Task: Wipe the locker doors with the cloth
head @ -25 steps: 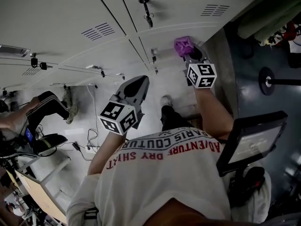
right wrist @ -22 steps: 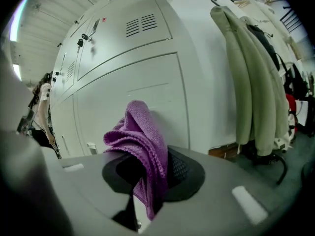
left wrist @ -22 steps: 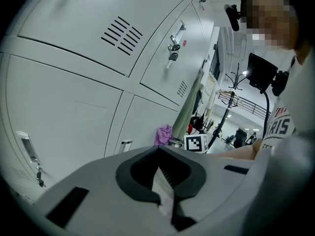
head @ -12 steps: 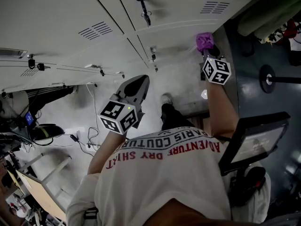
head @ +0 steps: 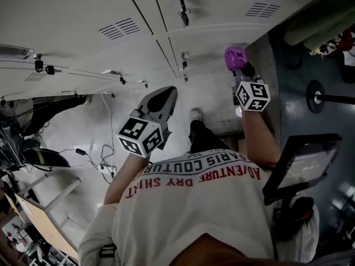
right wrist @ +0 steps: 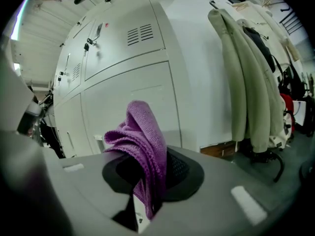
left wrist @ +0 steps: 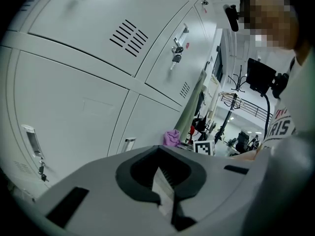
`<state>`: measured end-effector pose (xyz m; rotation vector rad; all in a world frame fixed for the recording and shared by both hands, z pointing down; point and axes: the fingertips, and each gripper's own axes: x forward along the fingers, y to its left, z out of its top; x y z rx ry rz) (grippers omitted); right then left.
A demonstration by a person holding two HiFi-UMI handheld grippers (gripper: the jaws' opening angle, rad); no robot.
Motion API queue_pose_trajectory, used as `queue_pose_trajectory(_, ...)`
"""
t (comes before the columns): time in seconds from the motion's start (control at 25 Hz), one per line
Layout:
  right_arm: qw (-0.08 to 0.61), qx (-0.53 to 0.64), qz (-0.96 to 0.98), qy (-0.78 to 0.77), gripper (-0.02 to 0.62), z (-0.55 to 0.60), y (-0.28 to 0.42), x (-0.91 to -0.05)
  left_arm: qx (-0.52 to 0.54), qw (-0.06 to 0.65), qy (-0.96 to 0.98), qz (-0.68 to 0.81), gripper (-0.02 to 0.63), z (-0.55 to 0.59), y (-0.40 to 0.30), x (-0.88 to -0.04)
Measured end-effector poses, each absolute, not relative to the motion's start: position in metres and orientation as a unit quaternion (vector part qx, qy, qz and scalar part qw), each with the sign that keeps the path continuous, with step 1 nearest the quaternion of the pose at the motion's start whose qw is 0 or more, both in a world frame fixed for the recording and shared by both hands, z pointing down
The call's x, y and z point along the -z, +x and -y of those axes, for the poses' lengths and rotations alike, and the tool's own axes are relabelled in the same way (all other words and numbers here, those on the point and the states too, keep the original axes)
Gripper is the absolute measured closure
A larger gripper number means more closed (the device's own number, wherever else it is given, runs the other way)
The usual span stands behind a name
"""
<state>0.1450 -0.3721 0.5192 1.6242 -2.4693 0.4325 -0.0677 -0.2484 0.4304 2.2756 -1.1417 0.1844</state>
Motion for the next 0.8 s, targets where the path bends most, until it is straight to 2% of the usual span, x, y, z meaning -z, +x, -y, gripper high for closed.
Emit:
queue_pose_trajectory(0.48,0.107,-0.157,0.883,0.43,0.52,0.333,0.026,-0.563,-0.068,0.3,0.828,0.469,0.603,0.234,-0.105,-0.445)
queue_pose_trajectory(0.8,0.135,-0.178,0.878,0.424,0.52,0.35,-0.011,-0.603,-0.066,0.312,0.812,0.49,0.604,0.228,-0.123,-0.461)
